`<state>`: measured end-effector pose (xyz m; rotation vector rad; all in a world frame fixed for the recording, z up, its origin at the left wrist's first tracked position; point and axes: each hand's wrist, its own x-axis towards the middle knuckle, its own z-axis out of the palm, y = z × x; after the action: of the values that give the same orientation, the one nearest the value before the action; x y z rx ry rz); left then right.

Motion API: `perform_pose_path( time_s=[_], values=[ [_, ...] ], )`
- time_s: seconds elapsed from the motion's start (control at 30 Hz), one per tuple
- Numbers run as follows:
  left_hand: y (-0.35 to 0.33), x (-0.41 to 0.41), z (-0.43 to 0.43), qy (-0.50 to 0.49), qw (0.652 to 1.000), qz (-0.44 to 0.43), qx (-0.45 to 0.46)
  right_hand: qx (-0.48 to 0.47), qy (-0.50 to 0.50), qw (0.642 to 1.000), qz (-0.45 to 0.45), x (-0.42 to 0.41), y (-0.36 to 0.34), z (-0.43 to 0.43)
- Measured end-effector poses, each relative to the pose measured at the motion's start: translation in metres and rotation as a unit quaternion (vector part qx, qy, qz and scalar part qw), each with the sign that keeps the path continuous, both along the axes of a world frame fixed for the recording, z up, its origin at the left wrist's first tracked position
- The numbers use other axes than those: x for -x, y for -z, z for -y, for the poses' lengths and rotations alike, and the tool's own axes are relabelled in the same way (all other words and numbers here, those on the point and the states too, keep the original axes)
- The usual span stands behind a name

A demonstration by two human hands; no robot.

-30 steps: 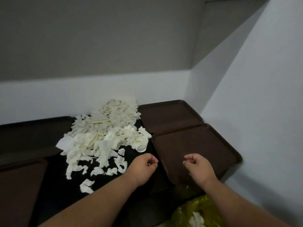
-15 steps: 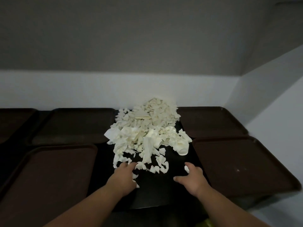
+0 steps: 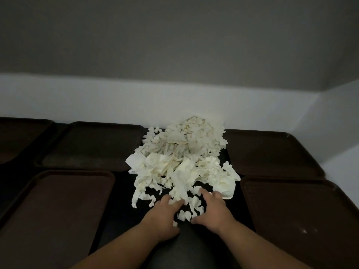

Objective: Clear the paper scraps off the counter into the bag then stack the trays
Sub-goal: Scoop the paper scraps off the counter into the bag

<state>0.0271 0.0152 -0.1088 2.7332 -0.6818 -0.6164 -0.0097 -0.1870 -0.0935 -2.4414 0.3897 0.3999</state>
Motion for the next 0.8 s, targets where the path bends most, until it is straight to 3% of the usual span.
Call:
perform_pose_path(
  time_s=[0.17, 0.33, 0.8],
  values=[
    [0.0, -0.007, 0.025, 0.005, 1.0, 0.002, -0.026, 0.054, -0.085, 0.994, -0.027, -0.039, 0.01, 0.005],
    [0.011, -0.014, 0.029, -0.017, 1.0, 0.002, -0.008, 0.076, -0.134, 0.988, 0.009, -0.056, 0.021, 0.007],
    [0.005, -0.034, -0.026, -0.092, 0.994, 0.023, 0.062, 0.034, -0.076, 0.996, 0.022, -0.05, 0.013, 0.021]
  ],
)
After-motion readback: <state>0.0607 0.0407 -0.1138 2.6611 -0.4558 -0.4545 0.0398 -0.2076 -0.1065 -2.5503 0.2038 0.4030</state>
